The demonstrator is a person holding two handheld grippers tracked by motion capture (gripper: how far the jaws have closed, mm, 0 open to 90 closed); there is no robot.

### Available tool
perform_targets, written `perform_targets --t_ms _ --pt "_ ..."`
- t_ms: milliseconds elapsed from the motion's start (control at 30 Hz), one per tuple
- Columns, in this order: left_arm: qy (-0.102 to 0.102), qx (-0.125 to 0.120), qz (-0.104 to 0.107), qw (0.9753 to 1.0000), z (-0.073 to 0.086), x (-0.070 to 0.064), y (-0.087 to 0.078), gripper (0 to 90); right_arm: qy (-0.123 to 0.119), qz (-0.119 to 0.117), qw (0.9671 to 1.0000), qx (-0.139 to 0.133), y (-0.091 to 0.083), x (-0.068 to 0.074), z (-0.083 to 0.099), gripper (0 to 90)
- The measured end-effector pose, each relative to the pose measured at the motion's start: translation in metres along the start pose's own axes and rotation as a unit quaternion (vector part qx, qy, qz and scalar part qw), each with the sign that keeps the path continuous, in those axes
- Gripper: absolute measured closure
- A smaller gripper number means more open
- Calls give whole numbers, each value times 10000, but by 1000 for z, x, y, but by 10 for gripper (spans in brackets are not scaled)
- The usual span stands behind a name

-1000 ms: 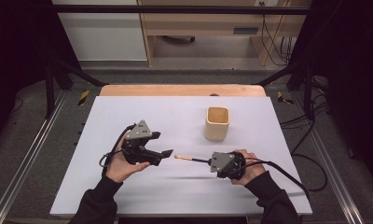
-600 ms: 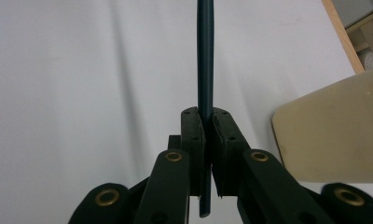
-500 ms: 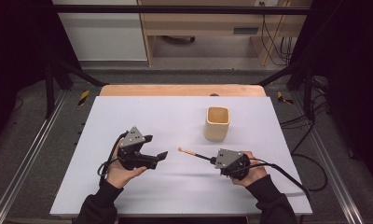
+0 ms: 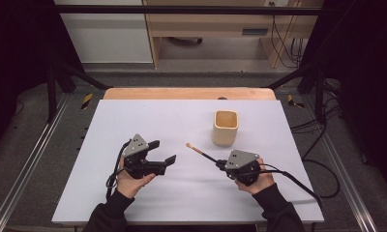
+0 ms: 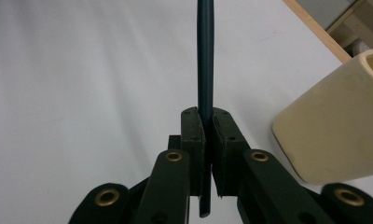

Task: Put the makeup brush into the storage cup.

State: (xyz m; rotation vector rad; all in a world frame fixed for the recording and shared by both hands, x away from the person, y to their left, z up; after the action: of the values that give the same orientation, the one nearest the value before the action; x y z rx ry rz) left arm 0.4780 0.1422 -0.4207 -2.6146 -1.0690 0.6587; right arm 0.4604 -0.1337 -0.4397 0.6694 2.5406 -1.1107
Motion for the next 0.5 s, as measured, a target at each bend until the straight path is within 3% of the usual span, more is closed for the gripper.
perform_targets --t_ms 500 --pt "-158 -144 -66 9997 11 -12 11 182 491 -37 9987 -164 14 6 -2 848"
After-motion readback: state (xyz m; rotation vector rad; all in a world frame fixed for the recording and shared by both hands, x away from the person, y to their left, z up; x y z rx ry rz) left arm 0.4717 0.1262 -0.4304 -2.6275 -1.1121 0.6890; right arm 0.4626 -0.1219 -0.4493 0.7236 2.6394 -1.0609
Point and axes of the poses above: each handheld gripper's, and its own axes: y roughly forward along the jaws, z roughly out of its underside, x roughly to its left, the point moved 4 cm from there along y, roughly forward along the jaws, and after that the axes turned 13 degrees about -y, right-handed, at the moved point
